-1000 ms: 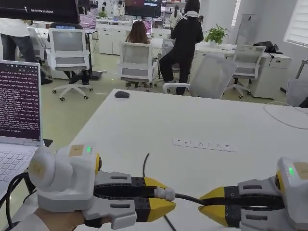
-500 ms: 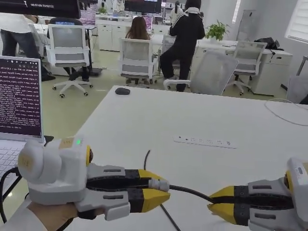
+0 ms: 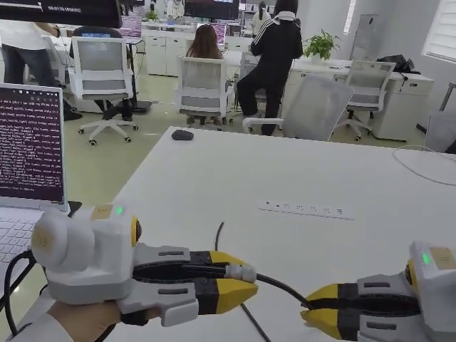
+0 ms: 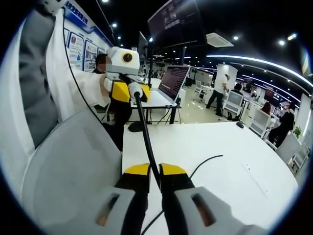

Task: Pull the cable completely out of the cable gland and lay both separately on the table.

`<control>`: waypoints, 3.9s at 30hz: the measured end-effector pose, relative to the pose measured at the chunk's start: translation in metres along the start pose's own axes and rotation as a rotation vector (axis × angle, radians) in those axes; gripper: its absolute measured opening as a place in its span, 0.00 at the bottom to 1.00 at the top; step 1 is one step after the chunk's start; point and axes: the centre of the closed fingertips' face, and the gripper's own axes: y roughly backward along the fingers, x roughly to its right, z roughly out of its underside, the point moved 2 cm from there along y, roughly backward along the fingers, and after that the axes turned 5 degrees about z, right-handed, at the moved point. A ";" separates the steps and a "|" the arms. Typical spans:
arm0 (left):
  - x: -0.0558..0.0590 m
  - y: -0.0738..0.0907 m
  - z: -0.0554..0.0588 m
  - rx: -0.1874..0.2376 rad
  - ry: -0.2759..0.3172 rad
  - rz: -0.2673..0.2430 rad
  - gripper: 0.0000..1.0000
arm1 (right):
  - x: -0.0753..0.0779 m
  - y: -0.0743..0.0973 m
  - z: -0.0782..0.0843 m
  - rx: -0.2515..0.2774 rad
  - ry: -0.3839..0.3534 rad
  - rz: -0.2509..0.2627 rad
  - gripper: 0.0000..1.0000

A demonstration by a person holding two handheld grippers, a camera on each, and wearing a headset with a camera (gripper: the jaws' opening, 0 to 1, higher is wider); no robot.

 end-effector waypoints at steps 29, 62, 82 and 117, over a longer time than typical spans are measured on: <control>0.005 -0.005 0.007 -0.014 -0.012 -0.015 0.16 | -0.025 -0.018 -0.052 0.158 0.052 -0.108 0.04; -0.011 0.035 0.010 -0.013 -0.008 -0.142 0.17 | 0.007 -0.056 0.049 -0.083 -0.054 -0.091 0.04; -0.022 0.043 0.043 -0.033 0.100 -0.197 0.17 | 0.008 -0.129 0.133 -0.276 -0.132 -0.099 0.07; -0.077 -0.002 0.090 -0.202 0.094 -0.225 0.17 | 0.025 -0.077 0.102 -0.139 -0.212 -0.031 0.24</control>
